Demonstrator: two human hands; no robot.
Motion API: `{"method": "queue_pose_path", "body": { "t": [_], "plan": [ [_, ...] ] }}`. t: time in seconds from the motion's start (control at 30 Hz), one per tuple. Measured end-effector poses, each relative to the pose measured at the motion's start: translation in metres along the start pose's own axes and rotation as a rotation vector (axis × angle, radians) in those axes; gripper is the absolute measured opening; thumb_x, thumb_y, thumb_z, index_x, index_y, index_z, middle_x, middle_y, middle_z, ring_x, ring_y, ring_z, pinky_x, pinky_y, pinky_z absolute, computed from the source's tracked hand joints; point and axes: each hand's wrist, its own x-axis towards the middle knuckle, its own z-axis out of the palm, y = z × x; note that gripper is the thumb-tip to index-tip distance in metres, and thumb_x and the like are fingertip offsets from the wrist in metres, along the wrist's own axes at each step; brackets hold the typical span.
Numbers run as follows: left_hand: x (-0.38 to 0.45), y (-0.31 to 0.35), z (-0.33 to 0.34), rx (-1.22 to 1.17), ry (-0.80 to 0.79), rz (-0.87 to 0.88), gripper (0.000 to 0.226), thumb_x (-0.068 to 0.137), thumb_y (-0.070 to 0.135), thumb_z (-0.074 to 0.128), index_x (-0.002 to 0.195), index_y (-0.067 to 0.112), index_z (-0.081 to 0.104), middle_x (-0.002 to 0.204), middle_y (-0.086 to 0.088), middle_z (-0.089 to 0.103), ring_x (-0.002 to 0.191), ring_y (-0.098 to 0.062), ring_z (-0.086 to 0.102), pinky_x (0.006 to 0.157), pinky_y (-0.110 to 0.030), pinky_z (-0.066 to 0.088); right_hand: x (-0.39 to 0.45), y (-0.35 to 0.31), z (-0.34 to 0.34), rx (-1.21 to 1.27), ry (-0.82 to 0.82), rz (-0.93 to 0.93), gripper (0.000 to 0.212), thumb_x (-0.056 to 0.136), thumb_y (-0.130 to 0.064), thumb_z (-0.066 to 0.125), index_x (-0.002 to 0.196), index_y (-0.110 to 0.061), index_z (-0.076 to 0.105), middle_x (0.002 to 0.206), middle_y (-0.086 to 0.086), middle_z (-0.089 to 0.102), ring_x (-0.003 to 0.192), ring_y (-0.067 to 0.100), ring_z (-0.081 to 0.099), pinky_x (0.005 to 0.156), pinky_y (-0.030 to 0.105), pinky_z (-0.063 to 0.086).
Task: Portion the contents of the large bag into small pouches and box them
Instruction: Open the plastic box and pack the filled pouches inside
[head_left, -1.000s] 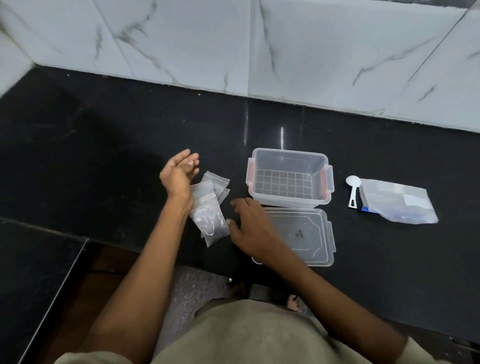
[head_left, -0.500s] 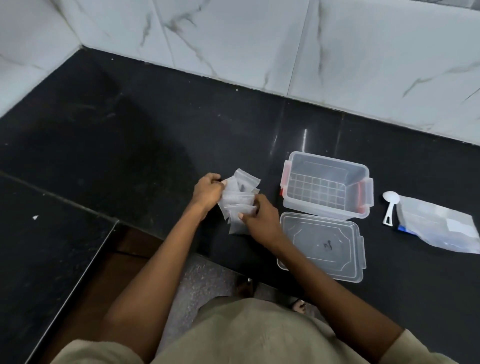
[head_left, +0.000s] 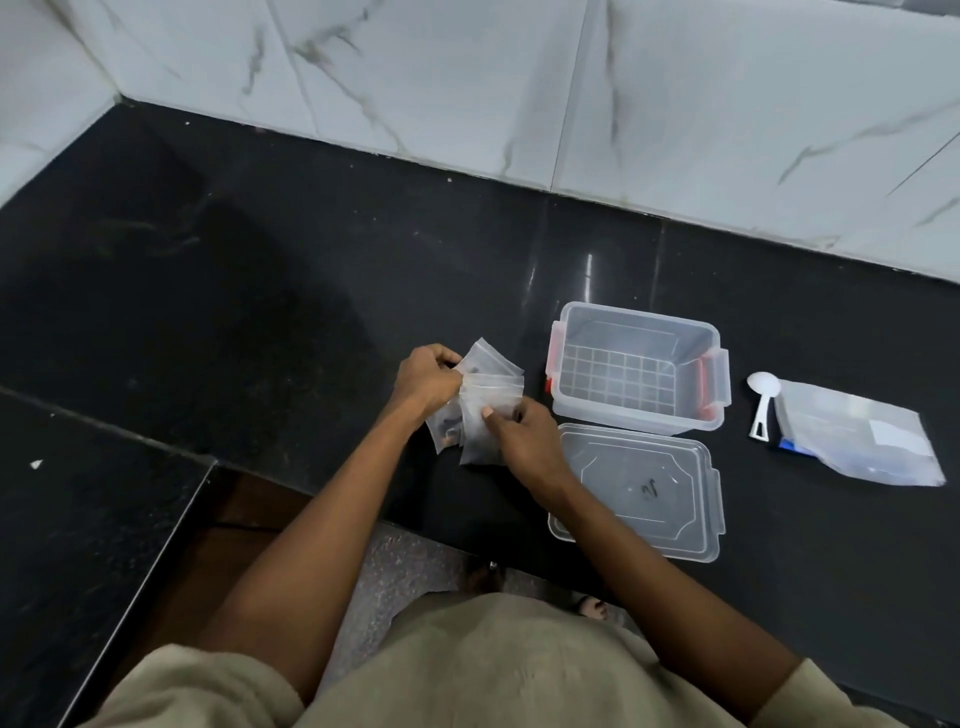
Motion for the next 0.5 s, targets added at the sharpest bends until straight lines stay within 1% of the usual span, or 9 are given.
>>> {"method": "queue_pose_path", "body": {
  "t": [0.1,0.17,0.23,0.27,0.3,0.37,0.4,0.43,0.5],
  "plan": [
    [0.002,0.004,-0.001,-0.055,-0.001,-0.03,0.012,0.085,0.016,0.067,0.094,0.025,0.069,0.101,0.003,0.07,0.094,-0.015,0.066,0.086,-0.034,0.057,0.0,-0.002,-0.002,0.033,0.011,-0.032,0.023,0.092,-0.028,0.068,0.11,-0.014,0.072,0.102,-0.002,0.074,0.094,0.014,0.07,0.091,0.043,0.058],
    [0.0,0.007,-0.002,-0.044,0.072,-0.013,0.012,0.086,0.027,0.071,0.098,0.025,0.066,0.106,0.004,0.069,0.099,-0.015,0.063,0.095,-0.036,0.051,-0.002,-0.005,-0.004,0.036,0.013,-0.082,0.025,0.092,-0.026,0.068,0.113,-0.014,0.069,0.104,-0.004,0.072,0.094,0.011,0.068,0.09,0.038,0.057],
    [-0.004,0.008,0.001,0.033,0.229,0.076,0.012,0.087,0.034,0.07,0.096,0.028,0.066,0.106,0.008,0.065,0.103,-0.016,0.06,0.101,-0.036,0.039,-0.007,-0.01,-0.011,0.012,0.041,-0.154,0.012,0.093,-0.024,0.068,0.103,-0.018,0.066,0.095,-0.009,0.068,0.084,0.0,0.062,0.08,0.023,0.052],
    [-0.008,0.008,0.003,0.022,0.294,0.147,0.008,0.087,0.033,0.068,0.094,0.029,0.065,0.102,0.01,0.063,0.103,-0.016,0.06,0.102,-0.037,0.038,-0.011,-0.014,-0.016,0.001,0.068,-0.2,0.007,0.093,-0.023,0.069,0.094,-0.021,0.062,0.088,-0.011,0.065,0.076,-0.002,0.059,0.072,0.016,0.047],
    [-0.013,0.008,0.005,-0.022,0.333,0.229,0.005,0.087,0.031,0.066,0.091,0.029,0.065,0.097,0.012,0.061,0.101,-0.017,0.061,0.102,-0.039,0.041,-0.015,-0.019,-0.022,-0.009,0.107,-0.242,0.014,0.093,-0.023,0.07,0.087,-0.023,0.057,0.081,-0.01,0.062,0.07,-0.001,0.056,0.065,0.014,0.044],
    [-0.022,0.011,0.013,-0.127,0.341,0.399,0.009,0.086,0.029,0.061,0.092,0.026,0.066,0.089,0.013,0.062,0.092,-0.017,0.062,0.092,-0.044,0.051,-0.021,-0.028,-0.037,0.017,0.194,-0.311,0.017,0.093,-0.022,0.07,0.086,-0.017,0.055,0.078,-0.001,0.064,0.067,0.009,0.058,0.059,0.023,0.048],
    [-0.027,0.014,0.017,-0.172,0.316,0.466,0.013,0.086,0.028,0.06,0.095,0.022,0.067,0.088,0.01,0.064,0.088,-0.016,0.062,0.086,-0.042,0.054,-0.021,-0.033,-0.045,0.041,0.248,-0.331,0.017,0.093,-0.021,0.07,0.089,-0.014,0.056,0.078,0.004,0.065,0.068,0.016,0.06,0.059,0.03,0.049],
    [-0.032,0.02,0.023,-0.206,0.279,0.514,0.017,0.087,0.028,0.06,0.099,0.018,0.068,0.087,0.006,0.065,0.083,-0.014,0.063,0.08,-0.038,0.055,-0.021,-0.036,-0.056,0.056,0.315,-0.341,0.016,0.093,-0.02,0.07,0.091,-0.013,0.056,0.078,0.006,0.066,0.067,0.019,0.059,0.059,0.033,0.049],
    [-0.041,0.033,0.033,-0.229,0.217,0.578,0.024,0.088,0.028,0.06,0.106,0.013,0.068,0.087,0.002,0.067,0.077,-0.011,0.062,0.072,-0.03,0.053,-0.013,-0.039,-0.079,0.063,0.451,-0.317,0.017,0.095,-0.022,0.068,0.091,-0.012,0.055,0.073,0.001,0.062,0.062,0.017,0.055,0.058,0.035,0.046]
  ]
}}
